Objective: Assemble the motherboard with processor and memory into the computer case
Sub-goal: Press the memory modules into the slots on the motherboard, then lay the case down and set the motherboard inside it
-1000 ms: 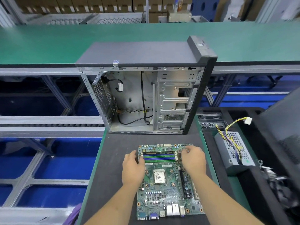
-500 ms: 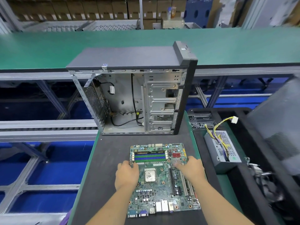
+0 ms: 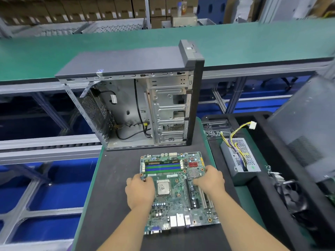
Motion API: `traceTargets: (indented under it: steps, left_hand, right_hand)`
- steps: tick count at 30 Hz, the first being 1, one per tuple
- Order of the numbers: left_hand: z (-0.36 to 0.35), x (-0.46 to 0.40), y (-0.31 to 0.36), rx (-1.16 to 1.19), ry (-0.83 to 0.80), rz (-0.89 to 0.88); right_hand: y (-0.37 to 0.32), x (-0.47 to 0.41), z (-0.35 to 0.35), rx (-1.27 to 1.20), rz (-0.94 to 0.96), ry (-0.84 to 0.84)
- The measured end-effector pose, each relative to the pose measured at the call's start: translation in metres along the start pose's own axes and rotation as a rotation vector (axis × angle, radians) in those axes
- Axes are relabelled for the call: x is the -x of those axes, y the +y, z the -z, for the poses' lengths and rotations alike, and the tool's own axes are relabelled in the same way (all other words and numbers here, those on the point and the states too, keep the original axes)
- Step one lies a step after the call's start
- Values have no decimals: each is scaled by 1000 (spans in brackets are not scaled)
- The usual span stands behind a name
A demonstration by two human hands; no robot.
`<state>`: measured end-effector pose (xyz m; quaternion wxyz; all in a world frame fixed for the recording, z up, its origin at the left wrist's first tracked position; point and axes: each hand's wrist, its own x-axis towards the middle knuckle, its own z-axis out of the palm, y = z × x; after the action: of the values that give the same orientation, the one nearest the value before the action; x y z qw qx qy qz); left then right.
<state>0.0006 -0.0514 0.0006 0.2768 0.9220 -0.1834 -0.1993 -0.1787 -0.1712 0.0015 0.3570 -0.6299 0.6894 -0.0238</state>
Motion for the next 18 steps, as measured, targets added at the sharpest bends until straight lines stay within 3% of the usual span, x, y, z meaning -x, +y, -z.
traceTargets:
  steps: [8, 12, 18]
  left_hand:
    - [-24, 44, 91, 274, 24, -175]
    - [-50, 80, 126, 374, -124, -270]
    - [-99, 117, 133, 371, -476, -347]
  right_hand:
    - [29, -20, 97, -146, 3, 235]
    - [75, -36, 143, -206, -78, 354]
    - [156, -40, 166, -212, -206, 415]
